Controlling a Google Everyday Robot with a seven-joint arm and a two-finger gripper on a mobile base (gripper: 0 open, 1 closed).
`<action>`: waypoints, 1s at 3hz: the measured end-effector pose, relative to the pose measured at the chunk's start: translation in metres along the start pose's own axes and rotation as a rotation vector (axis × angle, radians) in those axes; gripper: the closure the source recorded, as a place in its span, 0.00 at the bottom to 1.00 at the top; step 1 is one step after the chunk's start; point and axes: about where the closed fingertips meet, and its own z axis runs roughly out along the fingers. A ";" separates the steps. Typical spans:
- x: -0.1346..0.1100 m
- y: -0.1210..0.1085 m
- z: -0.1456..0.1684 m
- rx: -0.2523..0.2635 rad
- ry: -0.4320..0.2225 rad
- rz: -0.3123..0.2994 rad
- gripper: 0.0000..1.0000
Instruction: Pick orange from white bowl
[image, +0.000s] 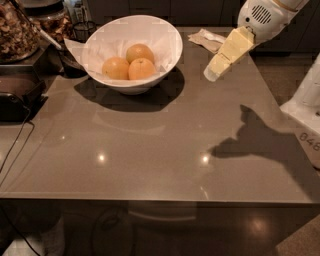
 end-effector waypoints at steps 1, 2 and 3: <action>-0.041 0.004 0.017 -0.024 0.007 -0.010 0.00; -0.080 0.005 0.039 -0.041 0.028 -0.023 0.00; -0.092 0.001 0.041 -0.027 -0.005 -0.028 0.00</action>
Offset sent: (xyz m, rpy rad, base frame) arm 0.0704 0.1037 -0.0024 -0.0544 0.1497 0.0881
